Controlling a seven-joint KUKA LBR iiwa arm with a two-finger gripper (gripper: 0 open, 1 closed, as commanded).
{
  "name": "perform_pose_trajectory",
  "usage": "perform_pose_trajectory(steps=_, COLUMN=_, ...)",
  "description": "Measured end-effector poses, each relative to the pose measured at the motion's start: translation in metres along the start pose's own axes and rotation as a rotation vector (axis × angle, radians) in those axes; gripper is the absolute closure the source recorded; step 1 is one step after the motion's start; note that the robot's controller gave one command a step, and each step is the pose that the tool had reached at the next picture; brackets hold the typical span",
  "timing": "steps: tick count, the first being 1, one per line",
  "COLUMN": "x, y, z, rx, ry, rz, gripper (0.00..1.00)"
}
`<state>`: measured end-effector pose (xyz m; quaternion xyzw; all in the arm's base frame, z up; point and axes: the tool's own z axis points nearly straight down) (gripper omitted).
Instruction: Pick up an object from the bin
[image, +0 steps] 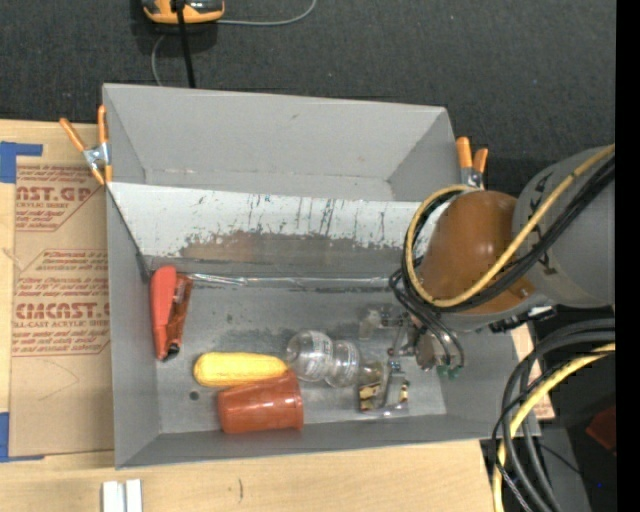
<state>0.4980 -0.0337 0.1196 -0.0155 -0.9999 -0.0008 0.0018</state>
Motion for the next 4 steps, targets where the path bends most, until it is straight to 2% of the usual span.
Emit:
perform_pose_trajectory(steps=1, x=0.006, y=0.002, z=0.025, rx=0.003, ry=-0.006, rz=0.063, gripper=0.0)
perform_pose_trajectory(steps=2, x=0.012, y=0.031, z=0.05, rx=-0.001, ry=0.001, rz=0.069, gripper=1.0)
perform_pose_trajectory(steps=3, x=0.012, y=0.031, z=0.05, rx=-0.001, ry=0.001, rz=0.069, gripper=1.0)
perform_pose_trajectory(steps=4, x=0.008, y=0.026, z=-0.097, rx=-0.002, ry=-0.003, rz=0.136, gripper=1.0)
